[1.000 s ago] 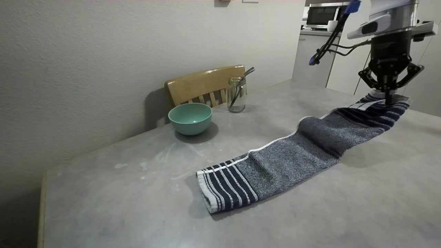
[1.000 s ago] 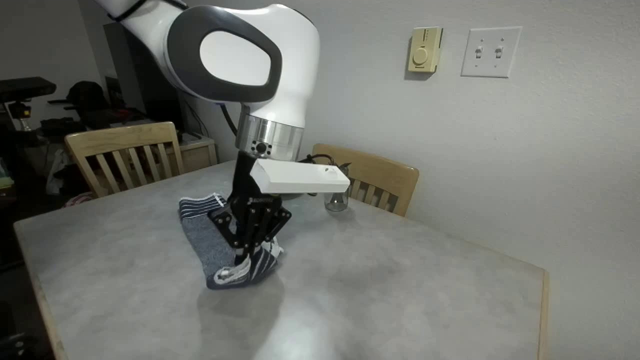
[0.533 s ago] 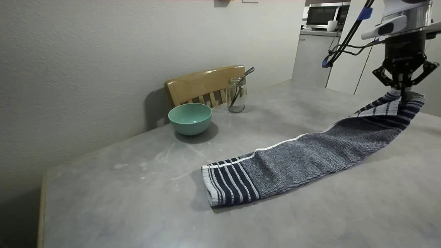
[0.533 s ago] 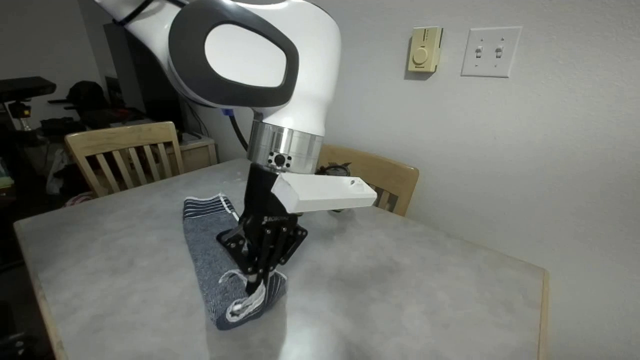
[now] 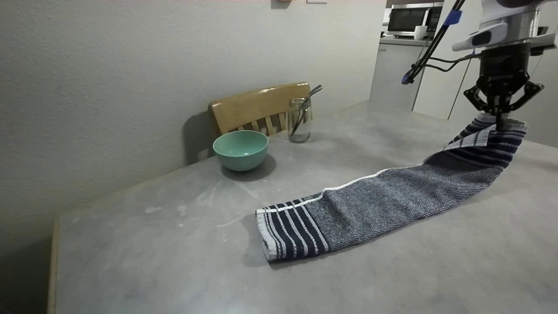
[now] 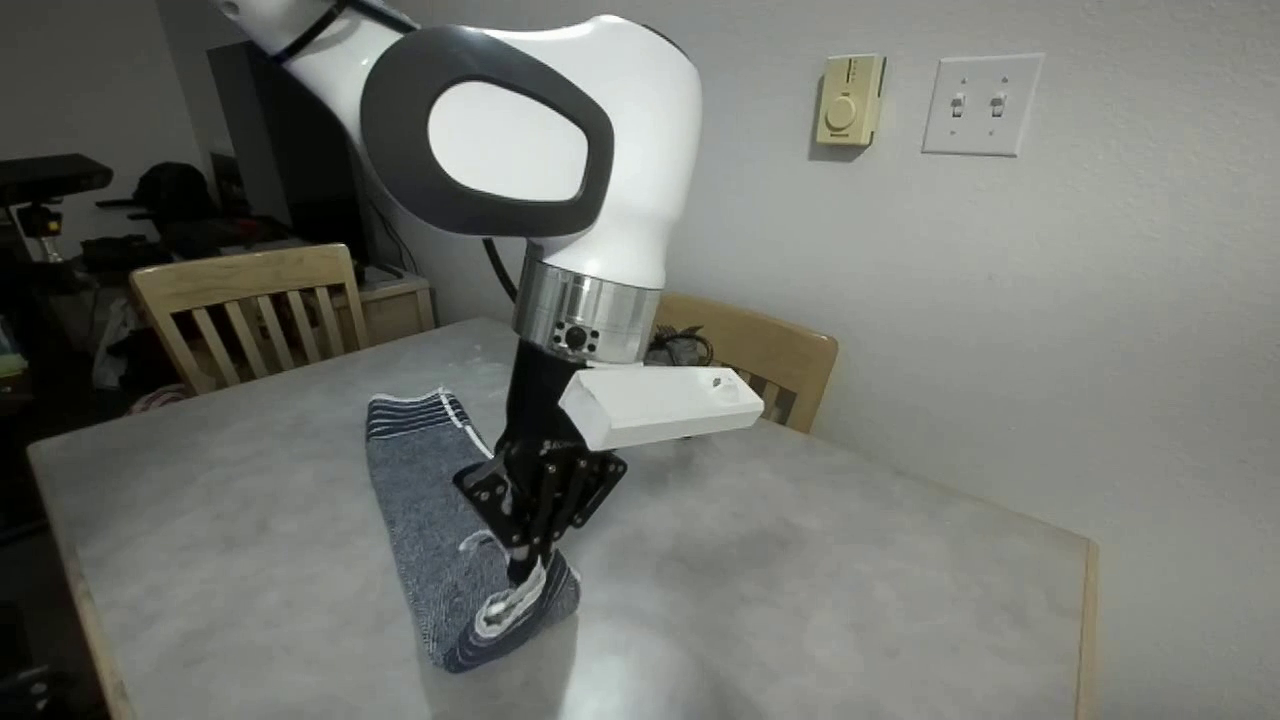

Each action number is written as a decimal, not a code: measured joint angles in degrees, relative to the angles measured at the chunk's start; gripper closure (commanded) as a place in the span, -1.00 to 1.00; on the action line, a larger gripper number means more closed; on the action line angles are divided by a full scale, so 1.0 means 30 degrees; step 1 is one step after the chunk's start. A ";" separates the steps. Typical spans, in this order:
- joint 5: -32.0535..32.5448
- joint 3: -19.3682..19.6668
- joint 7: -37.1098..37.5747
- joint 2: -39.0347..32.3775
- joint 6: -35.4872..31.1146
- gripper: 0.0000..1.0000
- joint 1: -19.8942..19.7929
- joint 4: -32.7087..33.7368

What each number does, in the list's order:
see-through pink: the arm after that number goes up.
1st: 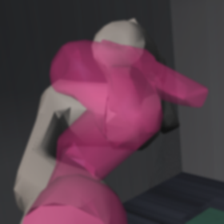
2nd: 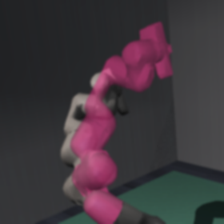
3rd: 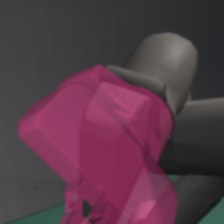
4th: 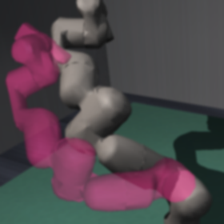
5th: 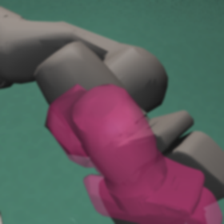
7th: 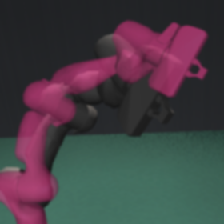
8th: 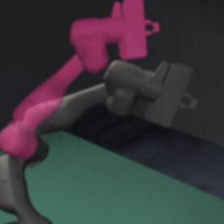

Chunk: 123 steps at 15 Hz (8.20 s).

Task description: Unfold the towel once

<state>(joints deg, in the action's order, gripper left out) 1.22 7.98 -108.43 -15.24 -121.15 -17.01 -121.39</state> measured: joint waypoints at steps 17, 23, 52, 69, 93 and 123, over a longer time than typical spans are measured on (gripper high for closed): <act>-0.2256 0.0862 0.1252 -0.2187 0.0025 -0.43 -0.1078 0.5206; -0.2056 0.0502 0.1267 -0.2073 0.0040 -1.00 -0.0803 0.5180; 0.0772 0.1403 1.3501 -0.6217 -0.2883 1.00 -0.1940 0.4077; -0.2547 -0.0512 1.3413 -0.6214 -0.6984 1.00 -0.4022 0.3046; -0.2797 -0.2080 1.4846 -0.2414 -1.1069 -0.80 -0.3322 -0.0670; 0.0183 -0.5087 3.8518 -0.5913 -0.6723 -1.00 1.0567 0.4747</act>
<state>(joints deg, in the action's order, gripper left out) 1.77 -7.28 7.13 -32.98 -141.32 14.69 -107.15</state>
